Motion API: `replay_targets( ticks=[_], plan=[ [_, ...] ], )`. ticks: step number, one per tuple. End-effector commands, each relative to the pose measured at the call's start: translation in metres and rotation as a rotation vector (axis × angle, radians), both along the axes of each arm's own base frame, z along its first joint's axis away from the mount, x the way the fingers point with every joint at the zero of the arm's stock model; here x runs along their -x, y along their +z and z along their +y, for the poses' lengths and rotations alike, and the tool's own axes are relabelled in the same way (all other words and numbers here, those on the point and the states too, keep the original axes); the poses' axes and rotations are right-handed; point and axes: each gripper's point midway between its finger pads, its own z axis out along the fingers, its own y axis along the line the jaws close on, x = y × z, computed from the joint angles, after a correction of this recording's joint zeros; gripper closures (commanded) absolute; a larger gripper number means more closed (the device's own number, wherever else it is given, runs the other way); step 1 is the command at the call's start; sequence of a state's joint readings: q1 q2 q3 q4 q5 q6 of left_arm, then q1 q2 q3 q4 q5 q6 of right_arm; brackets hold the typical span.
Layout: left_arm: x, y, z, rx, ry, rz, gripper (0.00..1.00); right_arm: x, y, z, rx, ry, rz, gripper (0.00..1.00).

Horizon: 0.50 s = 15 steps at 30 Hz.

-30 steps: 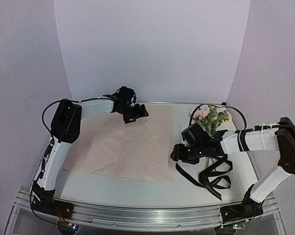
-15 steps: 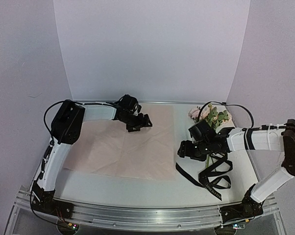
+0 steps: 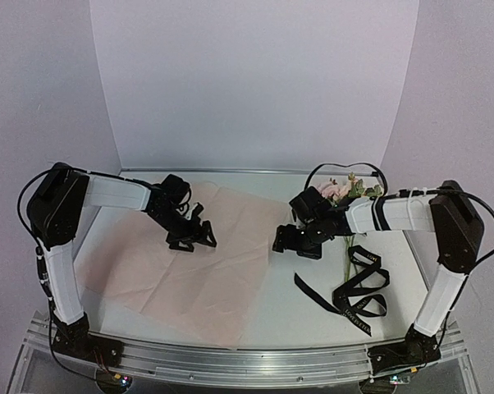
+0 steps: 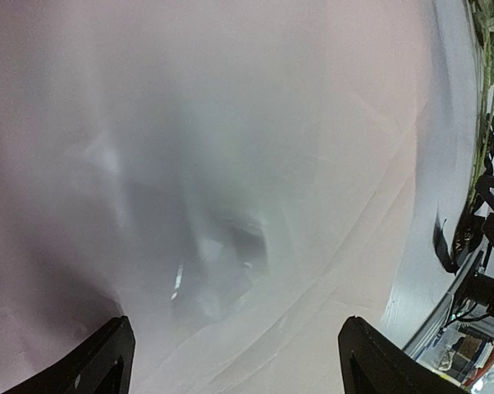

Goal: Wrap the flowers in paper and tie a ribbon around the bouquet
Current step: Adjust the flattened wrapping paper at the center of the board.

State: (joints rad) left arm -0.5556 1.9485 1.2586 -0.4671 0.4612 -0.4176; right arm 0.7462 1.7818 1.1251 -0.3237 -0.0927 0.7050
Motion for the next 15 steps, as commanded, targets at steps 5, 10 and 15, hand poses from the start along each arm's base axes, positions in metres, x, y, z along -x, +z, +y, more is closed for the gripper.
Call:
replay_targets(
  ticks=[5,10,15],
  plan=[
    [-0.032,0.052,0.043,-0.03,0.215,-0.119,0.1,-0.04,0.001,0.042,-0.099,-0.006,0.037,0.12],
    [-0.073,0.05,0.109,-0.119,0.494,-0.146,0.1,-0.06,-0.002,0.037,-0.119,-0.054,0.05,0.12],
    [-0.102,0.034,0.111,-0.139,0.481,-0.157,0.1,-0.082,-0.013,0.025,-0.172,-0.121,0.086,0.11]
  ],
)
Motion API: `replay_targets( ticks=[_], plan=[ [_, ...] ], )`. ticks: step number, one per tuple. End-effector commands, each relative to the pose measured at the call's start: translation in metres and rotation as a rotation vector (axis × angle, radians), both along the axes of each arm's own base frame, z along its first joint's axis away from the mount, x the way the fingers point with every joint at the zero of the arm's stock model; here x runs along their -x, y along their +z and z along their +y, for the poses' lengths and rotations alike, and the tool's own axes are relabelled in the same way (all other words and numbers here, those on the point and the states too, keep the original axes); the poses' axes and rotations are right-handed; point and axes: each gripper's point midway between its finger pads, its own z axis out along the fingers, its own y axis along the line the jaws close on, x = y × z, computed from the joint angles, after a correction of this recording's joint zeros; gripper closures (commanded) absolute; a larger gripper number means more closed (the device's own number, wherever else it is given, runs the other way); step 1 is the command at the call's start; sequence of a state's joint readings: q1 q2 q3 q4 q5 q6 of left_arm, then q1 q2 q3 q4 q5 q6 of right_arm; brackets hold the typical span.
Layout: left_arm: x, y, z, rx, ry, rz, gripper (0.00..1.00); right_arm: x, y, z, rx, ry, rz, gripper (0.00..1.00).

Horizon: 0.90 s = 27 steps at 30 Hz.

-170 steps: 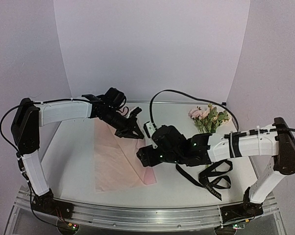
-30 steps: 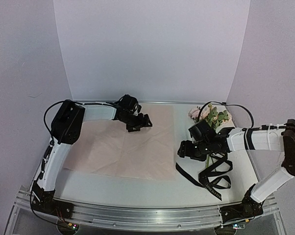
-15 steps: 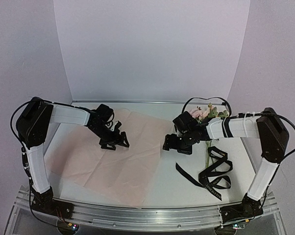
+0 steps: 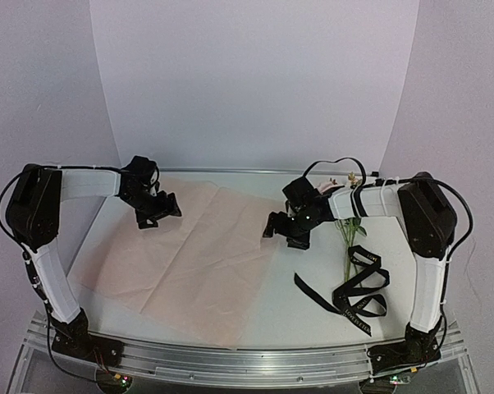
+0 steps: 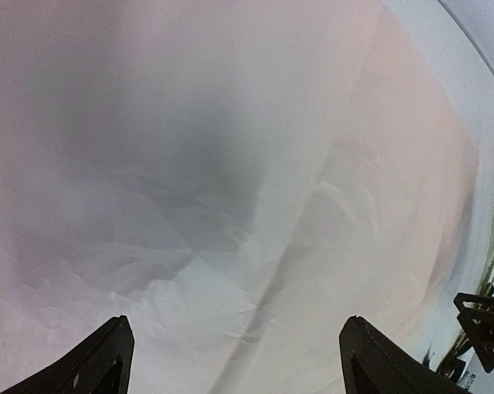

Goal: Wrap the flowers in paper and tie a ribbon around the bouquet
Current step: Adjust the flattened wrapping paper at the center of the board.

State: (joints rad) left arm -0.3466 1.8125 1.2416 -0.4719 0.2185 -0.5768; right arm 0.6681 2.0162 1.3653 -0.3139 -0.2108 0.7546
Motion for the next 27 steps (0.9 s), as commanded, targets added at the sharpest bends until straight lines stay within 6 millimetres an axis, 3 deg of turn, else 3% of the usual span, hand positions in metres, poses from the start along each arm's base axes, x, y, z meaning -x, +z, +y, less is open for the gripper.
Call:
replay_targets(
  ticks=[1,8,16,21,27],
  plan=[
    [-0.033,-0.007,0.0,-0.041,0.023,-0.033,0.1,-0.028,0.001,-0.005,-0.08,-0.072,0.019,0.1],
    [-0.062,-0.027,-0.001,-0.081,0.017,-0.025,0.1,-0.042,-0.011,-0.009,-0.144,-0.149,0.055,0.1],
    [-0.079,-0.055,-0.023,-0.03,-0.065,0.008,0.12,-0.039,-0.02,-0.017,-0.181,-0.234,0.057,0.12],
    [-0.086,-0.065,-0.047,0.02,-0.14,0.017,0.13,-0.032,-0.028,-0.023,-0.227,-0.303,0.07,0.12],
    [-0.088,-0.067,-0.09,0.057,-0.259,0.008,0.13,-0.011,-0.032,-0.046,-0.219,-0.396,0.051,0.13]
  ],
)
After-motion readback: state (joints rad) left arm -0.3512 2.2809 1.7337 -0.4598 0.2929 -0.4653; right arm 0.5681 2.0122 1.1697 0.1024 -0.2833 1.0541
